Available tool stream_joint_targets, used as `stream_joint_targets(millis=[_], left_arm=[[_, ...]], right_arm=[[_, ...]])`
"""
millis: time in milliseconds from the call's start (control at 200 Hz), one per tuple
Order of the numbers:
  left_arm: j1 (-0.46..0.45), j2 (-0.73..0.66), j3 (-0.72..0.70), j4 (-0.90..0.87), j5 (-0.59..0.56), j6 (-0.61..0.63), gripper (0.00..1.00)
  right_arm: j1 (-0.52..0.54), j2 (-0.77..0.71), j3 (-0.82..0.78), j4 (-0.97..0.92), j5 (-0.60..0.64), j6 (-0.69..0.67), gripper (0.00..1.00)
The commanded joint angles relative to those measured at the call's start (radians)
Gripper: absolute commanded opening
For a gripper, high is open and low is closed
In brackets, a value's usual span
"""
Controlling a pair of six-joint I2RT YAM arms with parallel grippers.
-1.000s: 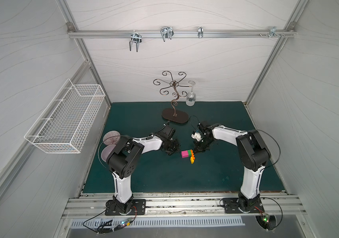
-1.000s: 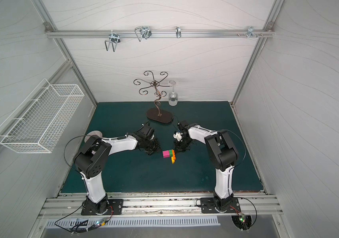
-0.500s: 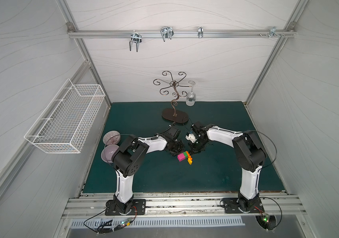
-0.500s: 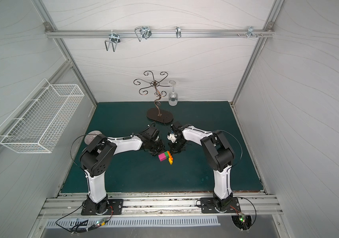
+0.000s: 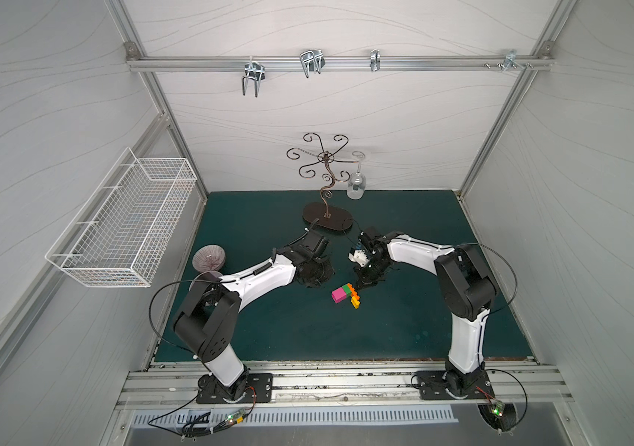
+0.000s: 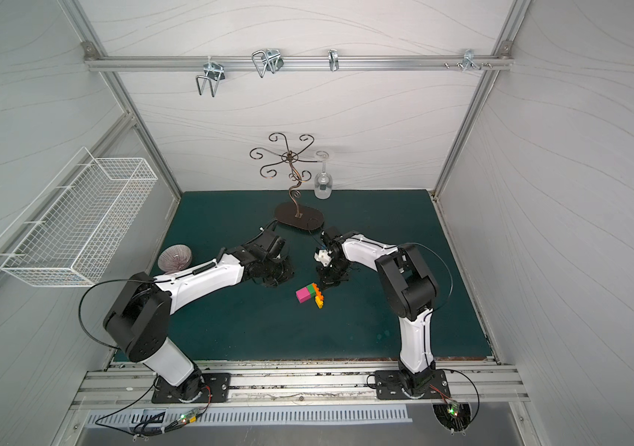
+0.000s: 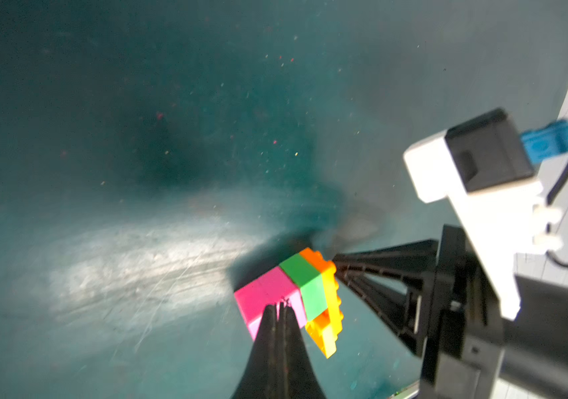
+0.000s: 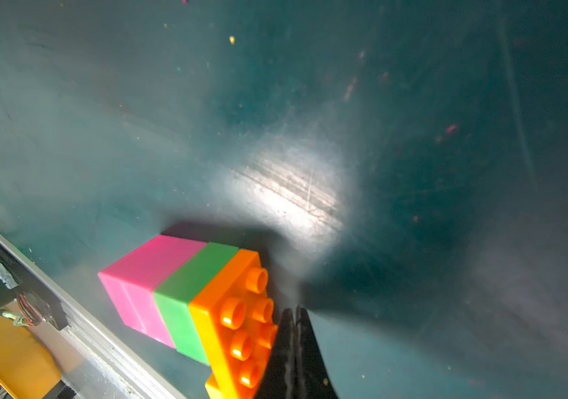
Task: Assemble the letter r with lego
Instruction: Adjust the lego brick at the center of the board.
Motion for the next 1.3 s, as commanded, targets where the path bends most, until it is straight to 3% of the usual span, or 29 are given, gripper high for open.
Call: stream_joint_targets(millis=[0,130,425,780,1295], left_arm=[[0.001,0.012,-0.083,-0.026,0.037,-0.024,0.00],[0.001,0.014,-0.152,0.033,0.068,-0.069,0.00],[0.001,0.076,-0.126,0.149,0.169,-0.121,0.00],[0.000,0.159,-0.008,0.119,0.196,-0.114,0.00],[-0.030,0.256,0.021,0.175,0.244,-0.119,0.00]], right_arm=[[-0.006,0.016,0.041,-0.050,-0.006,-0.031,0.00],[0.005,0.022,0.055,-0.056,-0.015,-0.033,0.00],[0.042,0.036,0.041,-0.040,-0.023,-0.018,0.00],[0.073,0.042,0.013,-0.021,-0.020,0.005,0.00],[0.160,0.064,0.041,-0.004,-0.009,0.085,0.00]])
